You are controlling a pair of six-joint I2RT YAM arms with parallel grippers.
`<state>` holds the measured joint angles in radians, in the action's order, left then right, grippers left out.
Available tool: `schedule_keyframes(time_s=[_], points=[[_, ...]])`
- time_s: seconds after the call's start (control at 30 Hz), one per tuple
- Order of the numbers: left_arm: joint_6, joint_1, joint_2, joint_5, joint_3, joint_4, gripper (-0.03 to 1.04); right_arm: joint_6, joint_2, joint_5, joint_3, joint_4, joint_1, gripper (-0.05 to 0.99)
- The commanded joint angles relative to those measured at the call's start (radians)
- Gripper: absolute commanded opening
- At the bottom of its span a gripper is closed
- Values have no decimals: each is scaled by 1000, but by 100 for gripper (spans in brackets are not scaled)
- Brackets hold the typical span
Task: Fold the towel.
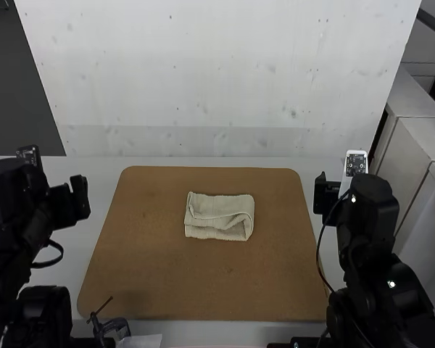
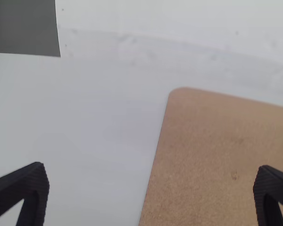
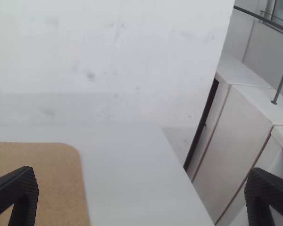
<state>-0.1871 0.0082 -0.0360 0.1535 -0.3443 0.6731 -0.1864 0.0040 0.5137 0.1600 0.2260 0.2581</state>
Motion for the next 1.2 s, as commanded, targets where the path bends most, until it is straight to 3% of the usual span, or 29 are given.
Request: schedule_keyframes(time_s=[0.0,0.07,0.27,0.33,0.4,0.5,0.7,0.87,0.97,1.03,1.17], points=[[133,1,5,-34,-27,22,98,-12,-29,5,73,21,13,95],[150,4,5,-32,-30,28,98,-7,-27,5,93,56,17,95],[262,3,5,-38,-56,106,97,28,-25,25,158,188,50,95],[255,1,5,-63,-65,141,97,54,-25,26,179,240,64,95],[215,-5,5,-77,-71,172,97,82,-27,28,191,303,79,95],[172,-5,7,-146,-81,224,97,146,-55,29,200,408,116,95],[166,-1,7,-154,-85,241,97,191,-65,12,223,527,122,95],[166,-4,5,-154,-85,241,98,242,-50,-96,296,636,96,95],[166,-2,5,-154,-85,241,98,271,-48,-225,306,736,96,96],[167,-2,5,-154,-85,241,98,308,-52,-280,294,760,95,96],[167,-4,5,-154,-85,241,97,306,-55,-304,292,762,79,96]])
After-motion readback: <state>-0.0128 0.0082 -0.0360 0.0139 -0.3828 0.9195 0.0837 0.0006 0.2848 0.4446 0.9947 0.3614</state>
